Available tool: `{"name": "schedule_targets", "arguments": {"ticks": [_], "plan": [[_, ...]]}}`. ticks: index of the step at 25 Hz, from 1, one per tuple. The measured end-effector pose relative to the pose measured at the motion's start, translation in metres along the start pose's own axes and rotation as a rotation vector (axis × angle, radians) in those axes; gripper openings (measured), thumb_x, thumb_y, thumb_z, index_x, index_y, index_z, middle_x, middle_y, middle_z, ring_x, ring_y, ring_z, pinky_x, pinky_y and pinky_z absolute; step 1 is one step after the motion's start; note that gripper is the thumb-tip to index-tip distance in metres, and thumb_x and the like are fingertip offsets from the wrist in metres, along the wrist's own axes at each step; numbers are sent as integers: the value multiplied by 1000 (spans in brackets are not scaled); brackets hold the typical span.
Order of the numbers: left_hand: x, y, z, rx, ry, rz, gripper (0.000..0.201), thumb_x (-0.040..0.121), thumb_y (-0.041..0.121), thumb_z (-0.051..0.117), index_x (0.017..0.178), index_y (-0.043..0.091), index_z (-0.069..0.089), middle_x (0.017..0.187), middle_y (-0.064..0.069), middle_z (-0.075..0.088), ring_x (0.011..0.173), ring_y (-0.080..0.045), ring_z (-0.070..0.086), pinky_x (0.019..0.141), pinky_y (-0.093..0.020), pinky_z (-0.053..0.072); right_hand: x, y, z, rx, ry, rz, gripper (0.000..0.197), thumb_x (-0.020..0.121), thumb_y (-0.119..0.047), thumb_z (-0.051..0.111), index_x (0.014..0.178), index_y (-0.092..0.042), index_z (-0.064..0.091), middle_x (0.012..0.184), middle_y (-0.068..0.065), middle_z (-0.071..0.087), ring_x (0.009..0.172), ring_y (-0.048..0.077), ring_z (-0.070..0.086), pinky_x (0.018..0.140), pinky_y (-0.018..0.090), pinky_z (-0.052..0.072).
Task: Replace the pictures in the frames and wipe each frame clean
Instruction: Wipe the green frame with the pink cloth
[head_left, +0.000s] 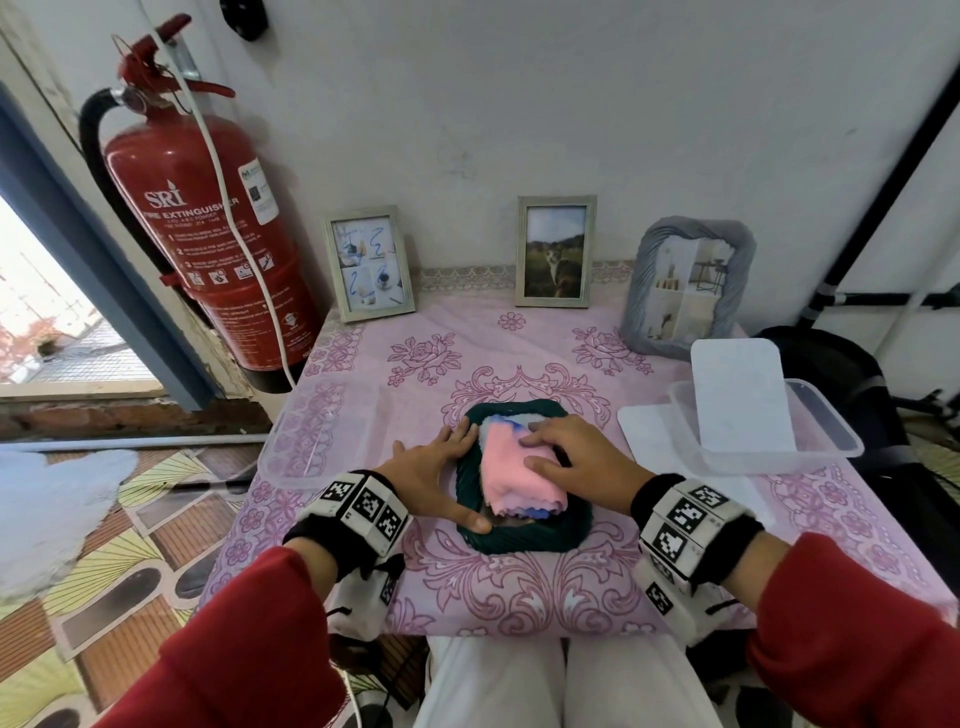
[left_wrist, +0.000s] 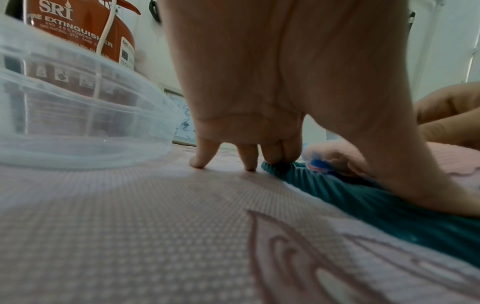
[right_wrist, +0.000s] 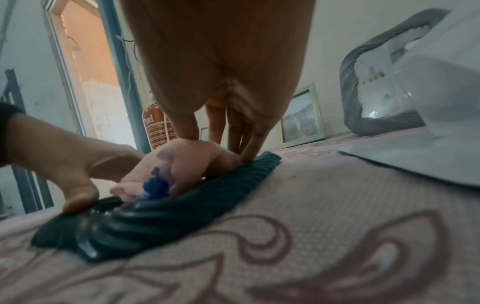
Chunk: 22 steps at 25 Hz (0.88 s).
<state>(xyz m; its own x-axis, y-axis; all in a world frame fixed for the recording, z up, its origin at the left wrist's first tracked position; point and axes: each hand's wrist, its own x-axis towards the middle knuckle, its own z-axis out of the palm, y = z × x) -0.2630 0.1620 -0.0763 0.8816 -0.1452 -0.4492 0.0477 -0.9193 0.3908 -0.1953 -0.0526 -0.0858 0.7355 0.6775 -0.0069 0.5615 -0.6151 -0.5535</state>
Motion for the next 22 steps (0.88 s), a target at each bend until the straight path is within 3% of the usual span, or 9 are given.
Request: {"name": "schedule_targets", "arguments": {"ticks": [3, 5, 7, 10, 14, 16, 19, 22], "plan": [[0, 0, 0, -13, 0, 4, 119, 68, 55, 74, 149, 26, -8, 157, 12, -14, 144, -7, -13, 112, -60, -14, -2, -1, 3, -102, 3, 23, 38, 89, -25, 60, 125, -15, 57, 122, 9, 41, 113, 18, 37, 100, 25, 27], [0, -1, 0, -18, 1, 5, 119, 68, 55, 74, 149, 26, -8, 157, 12, -14, 144, -7, -14, 112, -60, -14, -3, -4, 1, 13, 38, 50, 37, 86, -18, 63, 121, -11, 54, 110, 6, 39, 92, 12, 41, 87, 18, 34], [1, -2, 1, -21, 1, 6, 120, 67, 55, 74, 149, 26, -8, 157, 12, -14, 144, -7, -14, 112, -59, -15, -4, -6, -6, 168, 43, 90, 30, 85, -12, 62, 113, -10, 52, 108, 5, 49, 80, 11, 47, 75, 16, 39], [2, -3, 2, -24, -1, 10, 120, 67, 56, 74, 149, 27, -9, 157, 12, -14, 144, -7, -14, 111, -59, -16, -7, -4, -21, 301, 44, 105, 19, 89, -10, 55, 108, -11, 58, 109, 6, 59, 81, 10, 53, 67, 5, 41], [2, -5, 2, -29, 3, 16, 120, 67, 57, 74, 149, 27, -9, 156, 13, -15, 144, -7, -14, 111, -60, -16, -9, 9, -35, 224, 195, 106, 23, 88, -2, 54, 110, -8, 60, 113, 10, 55, 88, 15, 51, 68, 5, 39], [3, -5, 2, -28, -2, 16, 120, 67, 57, 73, 149, 28, -9, 156, 13, -16, 144, -6, -15, 111, -60, -17, -12, 16, -38, 133, 128, 109, 35, 84, -6, 61, 119, -9, 56, 122, 10, 53, 100, 14, 49, 74, 7, 37], [3, -5, 3, -38, 9, 19, 120, 66, 57, 74, 149, 28, -9, 156, 13, -15, 143, -6, -15, 109, -59, -19, -15, 25, -33, -108, -115, 78, 65, 81, -30, 69, 138, -14, 41, 143, 6, 39, 129, 18, 38, 107, 26, 31], [2, -7, 4, -65, 22, 24, 120, 66, 56, 74, 148, 29, -9, 156, 13, -15, 143, -5, -15, 107, -58, -21, -17, 29, -29, -187, -194, 97, 75, 82, -43, 65, 145, -20, 31, 155, -2, 22, 141, 15, 23, 115, 39, 23]]}}
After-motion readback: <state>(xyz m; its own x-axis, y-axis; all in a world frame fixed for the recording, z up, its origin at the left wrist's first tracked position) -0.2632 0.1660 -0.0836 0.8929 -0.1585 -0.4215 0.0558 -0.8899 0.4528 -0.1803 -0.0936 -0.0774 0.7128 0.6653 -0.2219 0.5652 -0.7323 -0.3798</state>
